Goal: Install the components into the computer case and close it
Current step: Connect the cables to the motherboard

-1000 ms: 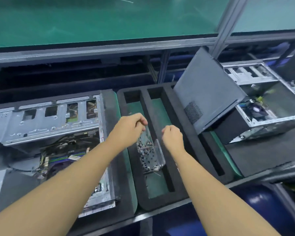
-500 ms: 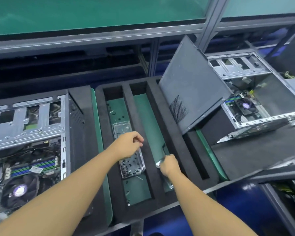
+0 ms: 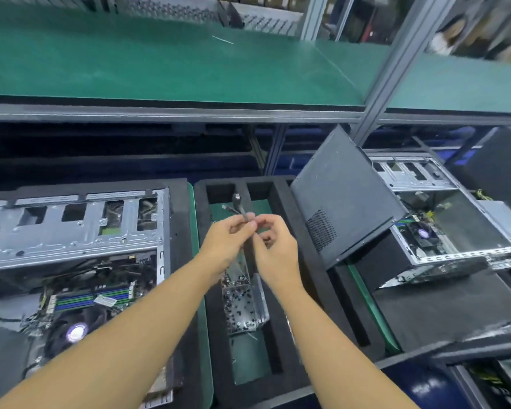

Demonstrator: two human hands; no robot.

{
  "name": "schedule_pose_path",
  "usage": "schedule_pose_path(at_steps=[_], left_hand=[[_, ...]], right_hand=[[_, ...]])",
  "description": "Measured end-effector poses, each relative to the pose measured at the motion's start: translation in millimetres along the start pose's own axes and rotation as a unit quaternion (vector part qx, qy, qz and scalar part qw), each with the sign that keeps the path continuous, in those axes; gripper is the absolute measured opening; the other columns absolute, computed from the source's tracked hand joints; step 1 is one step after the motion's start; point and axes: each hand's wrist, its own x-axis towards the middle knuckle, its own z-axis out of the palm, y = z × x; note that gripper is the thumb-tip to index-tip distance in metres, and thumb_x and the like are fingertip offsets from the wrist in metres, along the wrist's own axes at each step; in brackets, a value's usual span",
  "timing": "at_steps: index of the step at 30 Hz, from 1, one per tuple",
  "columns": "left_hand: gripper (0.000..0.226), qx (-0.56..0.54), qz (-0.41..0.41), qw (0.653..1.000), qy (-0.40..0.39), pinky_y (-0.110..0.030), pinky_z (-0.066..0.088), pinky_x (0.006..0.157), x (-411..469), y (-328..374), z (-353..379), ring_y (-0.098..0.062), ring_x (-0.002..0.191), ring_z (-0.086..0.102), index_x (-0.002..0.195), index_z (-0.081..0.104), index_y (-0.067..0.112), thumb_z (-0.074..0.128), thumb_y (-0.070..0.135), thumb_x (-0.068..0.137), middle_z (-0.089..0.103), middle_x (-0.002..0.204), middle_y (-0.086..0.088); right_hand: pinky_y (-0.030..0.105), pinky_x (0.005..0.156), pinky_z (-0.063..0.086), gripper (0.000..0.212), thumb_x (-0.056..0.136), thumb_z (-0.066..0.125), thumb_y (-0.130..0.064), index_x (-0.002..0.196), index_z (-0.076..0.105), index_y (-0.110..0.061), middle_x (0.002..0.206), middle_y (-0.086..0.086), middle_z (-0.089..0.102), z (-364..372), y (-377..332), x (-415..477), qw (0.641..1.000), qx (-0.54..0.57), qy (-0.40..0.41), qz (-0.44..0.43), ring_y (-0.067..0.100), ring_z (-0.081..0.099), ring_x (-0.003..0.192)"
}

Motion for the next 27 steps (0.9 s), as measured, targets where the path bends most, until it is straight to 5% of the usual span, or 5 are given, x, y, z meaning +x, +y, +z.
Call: schedule_pose_path(at_steps=[11, 15, 20, 24, 27], left_hand=[[0.023, -0.171, 0.068, 0.983, -0.004, -0.023, 0.055, 0.074, -49, 33, -134, -0.018, 0.088, 0.071, 0.108, 0.07, 0.016, 0.05, 0.008, 0.101, 0.075, 0.096, -0.005], [0.019, 0.095, -0.023, 0.994, -0.059, -0.025, 0.054, 0.072, -60, 46, -196, -0.018, 0.093, 0.071, 0.1, 0.072, 0.021, 0.057, 0.011, 0.096, 0.076, 0.098, 0.002], [0.017, 0.4, -0.028, 0.915, -0.049, -0.024, 0.052, 0.068, -69, 51, -260, -0.014, 0.083, 0.071, 0.095, 0.074, 0.023, 0.058, 0.029, 0.095, 0.074, 0.101, 0.008], [0.043, 0.085, -0.113, 0.975, -0.172, -0.026, 0.056, 0.064, -87, 42, -298, -0.026, 0.09, 0.073, 0.113, 0.07, 0.016, 0.067, 0.05, 0.088, 0.074, 0.111, -0.004], [0.043, -0.093, -0.072, 0.968, -0.223, -0.029, 0.057, 0.074, -99, 19, -304, -0.022, 0.091, 0.068, 0.115, 0.07, 0.011, 0.08, 0.033, 0.079, 0.069, 0.121, -0.01]], right_hand=[[0.024, 0.059, 0.05, 0.029, 0.103, 0.049, 0.0, 0.113, 0.059, -0.025, 0.1, -0.013, 0.07, 116, -78, -44, 0.982, 0.181, 0.014, 0.046, 0.008, 0.055, 0.06], [0.02, 0.052, 0.044, 0.027, 0.106, 0.043, -0.002, 0.113, 0.059, -0.022, 0.095, 0.0, 0.067, 147, -87, -59, 0.974, 0.198, 0.02, 0.108, 0.006, 0.048, 0.053], [0.021, 0.055, 0.041, 0.032, 0.109, 0.036, -0.004, 0.112, 0.058, -0.028, 0.102, 0.003, 0.059, 180, -89, -68, 0.954, 0.221, 0.057, 0.191, 0.002, 0.045, 0.058], [0.022, 0.063, 0.045, 0.03, 0.11, 0.036, -0.009, 0.125, 0.054, -0.028, 0.109, 0.0, 0.061, 195, -85, -70, 0.95, 0.192, 0.09, 0.227, 0.007, 0.05, 0.069], [0.022, 0.061, 0.045, 0.031, 0.11, 0.034, -0.007, 0.127, 0.052, -0.026, 0.103, -0.001, 0.057, 205, -87, -70, 0.948, 0.188, 0.093, 0.239, 0.008, 0.049, 0.069]])
